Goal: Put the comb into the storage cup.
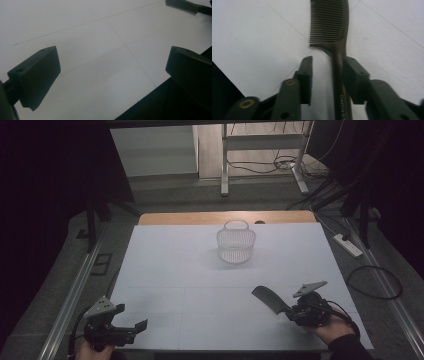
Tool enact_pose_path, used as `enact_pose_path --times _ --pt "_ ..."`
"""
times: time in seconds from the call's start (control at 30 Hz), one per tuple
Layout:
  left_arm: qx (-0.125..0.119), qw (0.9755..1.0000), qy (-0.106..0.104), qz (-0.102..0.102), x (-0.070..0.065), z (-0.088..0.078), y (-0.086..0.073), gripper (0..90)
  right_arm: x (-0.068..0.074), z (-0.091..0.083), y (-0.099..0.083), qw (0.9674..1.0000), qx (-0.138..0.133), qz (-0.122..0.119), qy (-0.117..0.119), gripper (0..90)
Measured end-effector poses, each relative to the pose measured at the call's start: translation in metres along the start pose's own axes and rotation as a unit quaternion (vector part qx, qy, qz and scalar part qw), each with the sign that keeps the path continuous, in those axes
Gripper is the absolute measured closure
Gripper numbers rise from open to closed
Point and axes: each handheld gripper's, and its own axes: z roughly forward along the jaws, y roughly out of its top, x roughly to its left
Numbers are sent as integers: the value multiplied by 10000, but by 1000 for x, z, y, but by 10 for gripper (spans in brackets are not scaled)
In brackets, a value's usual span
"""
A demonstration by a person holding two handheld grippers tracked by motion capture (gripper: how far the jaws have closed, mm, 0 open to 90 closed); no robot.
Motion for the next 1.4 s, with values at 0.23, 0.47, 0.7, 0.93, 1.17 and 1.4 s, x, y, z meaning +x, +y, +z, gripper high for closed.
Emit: enact_pose_path --times 0.23,0.47,0.7,0.93,1.17,1.4 --pt "3 10000 -1 2 0 0 0 3 0 -5 -3 9998 -102 111 -141 334" --pt "-1 10000 -9 -10 0 0 0 3 -4 -4 -5 9991 3 326 -261 130" --pt "0 10000 -12 -16 0 0 0 3 -10 -6 -10 9986 -86 426 -294 25" --pt "8 10000 -14 -11 1 0 0 3 -15 -7 -13 9978 -132 522 -383 0" --pt "4 10000 -12 -17 0 0 0 3 -18 -6 -13 9974 -103 630 -324 0" --pt "16 10000 -11 -11 0 0 0 3 -19 3 -14 9982 53 504 -310 0"
